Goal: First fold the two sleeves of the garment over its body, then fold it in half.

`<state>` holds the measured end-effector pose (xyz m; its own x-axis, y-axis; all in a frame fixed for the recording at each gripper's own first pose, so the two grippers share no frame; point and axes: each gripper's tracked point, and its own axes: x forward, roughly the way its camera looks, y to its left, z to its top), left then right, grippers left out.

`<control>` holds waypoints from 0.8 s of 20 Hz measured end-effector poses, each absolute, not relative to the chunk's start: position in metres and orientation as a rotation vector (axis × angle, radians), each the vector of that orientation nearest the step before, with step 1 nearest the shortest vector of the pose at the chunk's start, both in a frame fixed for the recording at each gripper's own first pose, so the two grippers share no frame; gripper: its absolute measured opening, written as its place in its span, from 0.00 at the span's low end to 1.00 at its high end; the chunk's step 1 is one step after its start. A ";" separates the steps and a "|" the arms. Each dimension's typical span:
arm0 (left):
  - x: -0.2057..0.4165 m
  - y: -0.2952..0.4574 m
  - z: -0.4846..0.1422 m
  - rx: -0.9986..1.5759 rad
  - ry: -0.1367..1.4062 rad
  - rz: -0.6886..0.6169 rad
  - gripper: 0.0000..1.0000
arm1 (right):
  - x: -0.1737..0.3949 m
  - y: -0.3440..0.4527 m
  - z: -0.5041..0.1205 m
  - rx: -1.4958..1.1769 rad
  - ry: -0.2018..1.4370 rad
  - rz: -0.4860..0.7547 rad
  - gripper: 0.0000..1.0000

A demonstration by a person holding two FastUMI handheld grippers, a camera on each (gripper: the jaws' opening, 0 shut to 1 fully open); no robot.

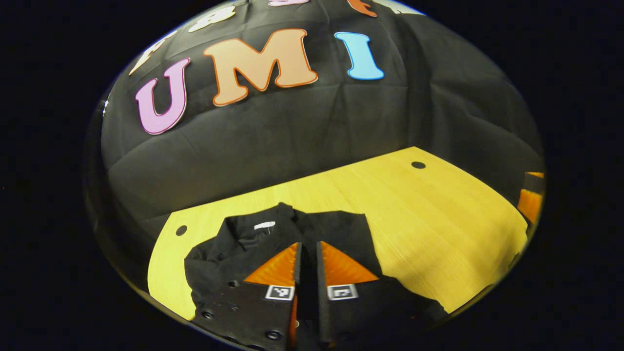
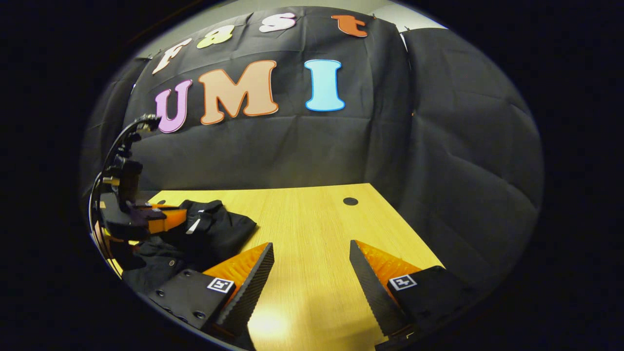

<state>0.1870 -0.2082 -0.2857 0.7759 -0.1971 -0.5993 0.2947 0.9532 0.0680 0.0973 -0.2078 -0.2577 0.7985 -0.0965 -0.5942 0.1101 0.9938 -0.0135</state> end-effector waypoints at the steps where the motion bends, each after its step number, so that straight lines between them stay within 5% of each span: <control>1: 0.183 -0.212 -0.278 0.122 0.608 -0.266 0.40 | 0.096 -0.205 -0.259 0.022 0.639 -0.092 0.99; 3: 0.178 -0.191 -0.256 0.122 0.567 -0.199 1.00 | 0.094 -0.202 -0.260 0.001 0.634 -0.059 0.99; 4: 0.171 -0.178 -0.248 0.127 0.546 -0.171 0.94 | 0.092 -0.197 -0.259 -0.002 0.629 -0.043 0.99; 16: 0.040 -0.012 -0.212 0.128 0.529 0.006 0.94 | 0.025 -0.110 -0.257 -0.005 0.627 0.018 0.99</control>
<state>0.0395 -0.0123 -0.2118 0.8635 0.0391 -0.5028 0.0268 0.9920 0.1232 0.0250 -0.1104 -0.2572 0.8097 0.0157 -0.5867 -0.0187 0.9998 0.0009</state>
